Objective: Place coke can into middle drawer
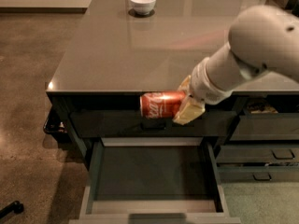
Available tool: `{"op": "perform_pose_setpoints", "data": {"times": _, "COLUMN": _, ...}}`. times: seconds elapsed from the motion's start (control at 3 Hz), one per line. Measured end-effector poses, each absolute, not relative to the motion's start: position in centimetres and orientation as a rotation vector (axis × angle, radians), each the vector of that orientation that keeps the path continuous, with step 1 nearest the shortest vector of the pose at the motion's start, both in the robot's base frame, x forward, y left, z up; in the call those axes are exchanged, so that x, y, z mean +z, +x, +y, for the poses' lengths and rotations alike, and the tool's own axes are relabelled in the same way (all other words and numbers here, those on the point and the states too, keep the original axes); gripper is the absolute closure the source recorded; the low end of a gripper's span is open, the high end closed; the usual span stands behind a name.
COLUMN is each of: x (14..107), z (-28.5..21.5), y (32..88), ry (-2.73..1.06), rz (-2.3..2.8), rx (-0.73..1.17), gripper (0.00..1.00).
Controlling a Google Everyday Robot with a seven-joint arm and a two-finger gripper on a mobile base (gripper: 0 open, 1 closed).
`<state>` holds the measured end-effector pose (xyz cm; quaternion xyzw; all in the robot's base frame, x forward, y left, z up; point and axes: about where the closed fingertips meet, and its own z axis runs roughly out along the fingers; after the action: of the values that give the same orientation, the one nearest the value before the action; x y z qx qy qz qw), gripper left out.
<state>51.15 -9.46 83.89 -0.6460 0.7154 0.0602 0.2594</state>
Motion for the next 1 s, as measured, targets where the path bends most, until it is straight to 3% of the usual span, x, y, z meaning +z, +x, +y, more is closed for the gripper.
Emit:
{"op": "perform_pose_setpoints", "data": {"times": 0.67, "x": 72.4, "z": -11.2, "y": 53.1, "ry": -1.790, "rz": 1.886, "rx": 0.286, "gripper": 1.00}}
{"op": "perform_pose_setpoints", "data": {"times": 1.0, "x": 72.4, "z": -11.2, "y": 53.1, "ry": -1.790, "rz": 1.886, "rx": 0.286, "gripper": 1.00}}
